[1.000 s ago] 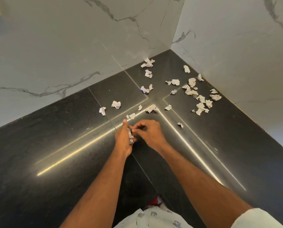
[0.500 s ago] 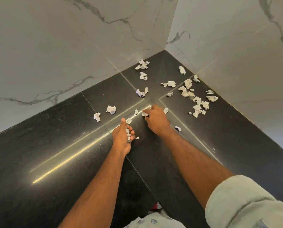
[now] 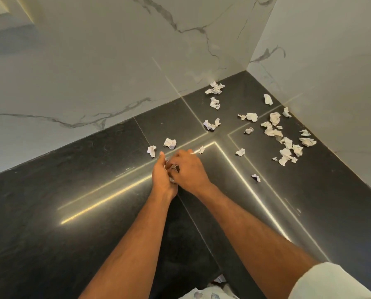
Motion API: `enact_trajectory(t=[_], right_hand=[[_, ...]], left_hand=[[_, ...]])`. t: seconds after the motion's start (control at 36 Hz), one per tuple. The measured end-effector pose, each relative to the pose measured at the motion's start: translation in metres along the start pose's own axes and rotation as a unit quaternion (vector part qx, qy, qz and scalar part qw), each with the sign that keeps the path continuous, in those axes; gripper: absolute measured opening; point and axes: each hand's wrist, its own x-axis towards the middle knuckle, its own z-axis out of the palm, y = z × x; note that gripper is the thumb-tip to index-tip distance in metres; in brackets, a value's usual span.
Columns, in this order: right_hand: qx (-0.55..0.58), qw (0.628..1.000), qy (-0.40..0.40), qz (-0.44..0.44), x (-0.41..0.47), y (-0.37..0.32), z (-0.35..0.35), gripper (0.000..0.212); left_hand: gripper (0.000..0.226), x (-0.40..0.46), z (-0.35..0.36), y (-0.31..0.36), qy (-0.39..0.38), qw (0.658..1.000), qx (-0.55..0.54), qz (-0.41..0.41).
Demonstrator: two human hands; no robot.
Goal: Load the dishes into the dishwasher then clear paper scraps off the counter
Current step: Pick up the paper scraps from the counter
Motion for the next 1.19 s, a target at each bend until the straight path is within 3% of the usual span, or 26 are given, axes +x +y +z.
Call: enact_trajectory(t=[0.08,0.17,0.22,0.31,0.36,0.44,0.56,0.61,0.69,0.75,0.83,0.94,1.06,1.19], right_hand=[[0.086,0.995,-0.046,0.009,0.015,-0.004,0.002,0.012],[0.179,0.982,-0.015,0.055,0.036,-0.01,-0.002,0.017],[0.119,0.992,-0.009,0.04,0.051,-0.011,-0.001,0.027],[-0.012,0.997,-0.072,-0.006,0.069,-0.018,0.003,0.053],[-0.117,0.984,-0.128,-0.036,0.075,-0.026,0.01,0.057],[-0.236,0.953,-0.17,-0.09,0.072,-0.031,0.02,0.042],[-0.242,0.952,-0.159,-0.099,0.065,-0.029,0.027,0.03],[-0.202,0.964,-0.151,-0.082,0.065,-0.028,0.025,0.026],[-0.065,0.997,-0.041,0.006,0.067,-0.019,0.017,0.019],[-0.011,0.997,0.01,0.075,0.07,-0.013,0.008,0.034],[-0.029,0.989,-0.028,0.139,0.08,-0.005,0.0,0.056],[-0.114,0.976,-0.106,0.149,0.082,0.002,-0.001,0.021],[-0.14,0.976,-0.115,0.12,0.076,0.001,0.0,0.018],[-0.054,0.98,-0.112,0.153,0.053,0.013,0.004,0.014]], left_hand=[[0.039,0.002,-0.006,0.01,0.055,0.997,0.035,0.04],[0.028,0.005,-0.016,0.025,0.088,0.993,0.033,0.074],[0.026,0.008,-0.026,0.032,0.116,0.989,0.033,0.084],[0.026,0.011,-0.04,0.038,0.152,0.984,0.029,0.088],[0.027,0.012,-0.047,0.044,0.159,0.983,0.024,0.091],[0.03,0.011,-0.053,0.051,0.161,0.982,0.029,0.092],[0.032,0.013,-0.058,0.058,0.158,0.982,0.051,0.091],[0.032,0.015,-0.06,0.059,0.153,0.983,0.052,0.09],[0.031,0.017,-0.059,0.055,0.137,0.986,0.052,0.078],[0.032,0.016,-0.055,0.05,0.12,0.989,0.053,0.067],[0.034,0.015,-0.046,0.041,0.096,0.992,0.065,0.05],[0.036,0.015,-0.039,0.03,0.076,0.994,0.071,0.031],[0.037,0.016,-0.04,0.026,0.068,0.995,0.068,0.028],[0.037,0.017,-0.041,0.026,0.064,0.995,0.063,0.031]])
